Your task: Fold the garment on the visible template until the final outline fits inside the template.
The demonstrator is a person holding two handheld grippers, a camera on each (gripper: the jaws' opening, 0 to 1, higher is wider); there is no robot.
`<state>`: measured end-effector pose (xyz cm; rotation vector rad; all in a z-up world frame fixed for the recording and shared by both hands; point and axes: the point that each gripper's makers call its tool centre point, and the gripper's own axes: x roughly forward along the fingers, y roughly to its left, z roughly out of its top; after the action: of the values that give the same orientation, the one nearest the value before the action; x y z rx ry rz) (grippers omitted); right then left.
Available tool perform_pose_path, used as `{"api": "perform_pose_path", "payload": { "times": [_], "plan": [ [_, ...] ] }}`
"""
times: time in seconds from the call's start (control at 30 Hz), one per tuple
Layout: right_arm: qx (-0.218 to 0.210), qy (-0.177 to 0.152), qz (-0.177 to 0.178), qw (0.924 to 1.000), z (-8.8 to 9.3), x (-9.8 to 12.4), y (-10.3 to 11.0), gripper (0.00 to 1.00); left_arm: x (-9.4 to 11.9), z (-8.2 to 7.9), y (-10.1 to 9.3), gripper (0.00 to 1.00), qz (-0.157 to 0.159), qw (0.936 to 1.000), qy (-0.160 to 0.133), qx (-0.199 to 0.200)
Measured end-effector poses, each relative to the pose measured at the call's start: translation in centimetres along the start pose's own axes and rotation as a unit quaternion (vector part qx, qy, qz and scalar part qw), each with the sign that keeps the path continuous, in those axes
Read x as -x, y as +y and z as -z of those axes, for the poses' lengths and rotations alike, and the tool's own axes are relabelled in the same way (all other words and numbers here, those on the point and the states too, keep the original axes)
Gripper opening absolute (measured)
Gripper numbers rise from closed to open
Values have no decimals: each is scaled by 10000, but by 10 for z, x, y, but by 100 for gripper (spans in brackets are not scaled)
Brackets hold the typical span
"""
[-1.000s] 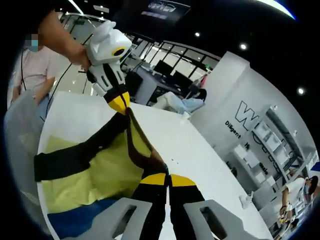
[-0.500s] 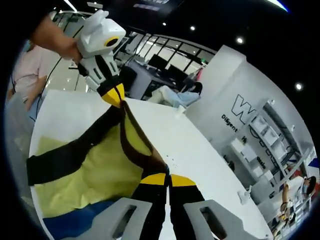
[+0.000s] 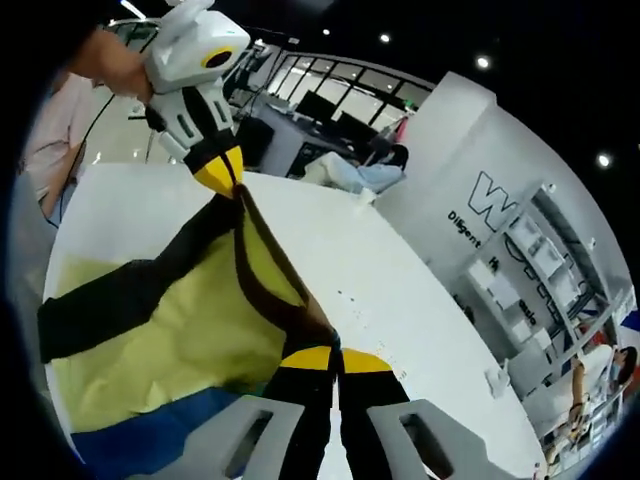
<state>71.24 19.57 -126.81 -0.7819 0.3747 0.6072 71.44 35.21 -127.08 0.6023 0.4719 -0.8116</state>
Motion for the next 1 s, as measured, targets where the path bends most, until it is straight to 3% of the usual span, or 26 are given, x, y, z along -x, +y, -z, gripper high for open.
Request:
{"api": "perform_pose_path", "payload": {
  "times": [0.27,1.0],
  "plan": [
    [389,204,-165,9989,14,-24,7,0,-20,14,7,4,87,9998,204,0],
    [290,680,-394,9965,61,-74,18,0,-73,42,9,4,361,9973,630,-105]
  ]
}}
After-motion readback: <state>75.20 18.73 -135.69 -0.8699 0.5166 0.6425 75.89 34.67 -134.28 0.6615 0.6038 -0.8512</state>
